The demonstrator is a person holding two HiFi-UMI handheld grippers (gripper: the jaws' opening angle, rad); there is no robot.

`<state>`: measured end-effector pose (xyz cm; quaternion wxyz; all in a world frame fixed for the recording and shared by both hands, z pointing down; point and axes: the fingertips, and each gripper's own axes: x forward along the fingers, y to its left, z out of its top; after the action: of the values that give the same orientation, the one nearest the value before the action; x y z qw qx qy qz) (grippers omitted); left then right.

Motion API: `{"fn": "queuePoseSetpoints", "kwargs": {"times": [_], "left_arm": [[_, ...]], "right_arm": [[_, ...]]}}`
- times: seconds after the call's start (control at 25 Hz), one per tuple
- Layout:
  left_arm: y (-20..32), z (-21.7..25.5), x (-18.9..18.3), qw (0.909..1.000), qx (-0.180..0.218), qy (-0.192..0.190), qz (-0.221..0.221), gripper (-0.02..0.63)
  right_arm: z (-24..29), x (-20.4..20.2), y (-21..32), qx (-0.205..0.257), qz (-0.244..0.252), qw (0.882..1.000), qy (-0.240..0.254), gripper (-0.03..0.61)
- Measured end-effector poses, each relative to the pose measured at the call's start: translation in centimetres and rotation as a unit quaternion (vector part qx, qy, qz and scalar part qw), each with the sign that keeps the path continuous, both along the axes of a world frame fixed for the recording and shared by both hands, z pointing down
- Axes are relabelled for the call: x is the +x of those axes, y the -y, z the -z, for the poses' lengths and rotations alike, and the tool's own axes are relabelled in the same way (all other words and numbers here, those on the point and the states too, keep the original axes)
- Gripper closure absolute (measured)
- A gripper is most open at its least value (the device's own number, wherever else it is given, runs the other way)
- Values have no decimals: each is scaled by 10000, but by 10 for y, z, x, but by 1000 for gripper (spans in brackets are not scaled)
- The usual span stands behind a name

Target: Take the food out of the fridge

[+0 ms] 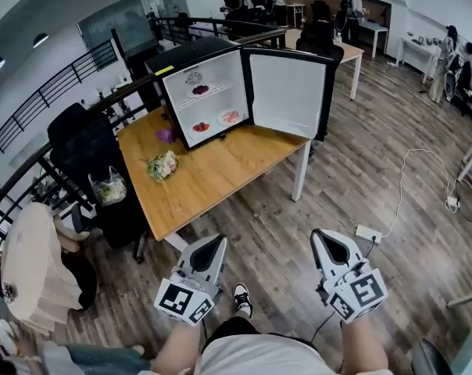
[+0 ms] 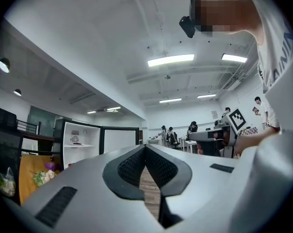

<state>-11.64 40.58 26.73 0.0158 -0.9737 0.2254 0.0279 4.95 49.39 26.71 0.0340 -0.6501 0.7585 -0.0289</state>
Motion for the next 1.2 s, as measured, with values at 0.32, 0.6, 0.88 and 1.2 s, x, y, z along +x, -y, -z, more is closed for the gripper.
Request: {"fn": "queuePoseSetpoints", "kwargs": {"times": [0.32,0.6,0.88,1.2], "left_arm": [[136,5,2,9999,29,120,-98,607],[249,-2,-20,9998,-116,95,104,607],[326,-12,-42,9993,-173,20,344,607],[381,-14,-40,9963,-156,18,846,607]], "right_arm": [[5,-2,139,-292,-79,9995,-8,560],[7,-24,258,-401,83,9992,-18,560],[-6,-43,348,-546,389,9977,-42,560],[-5,-35,421,-438,893,9950,-47,560]]}}
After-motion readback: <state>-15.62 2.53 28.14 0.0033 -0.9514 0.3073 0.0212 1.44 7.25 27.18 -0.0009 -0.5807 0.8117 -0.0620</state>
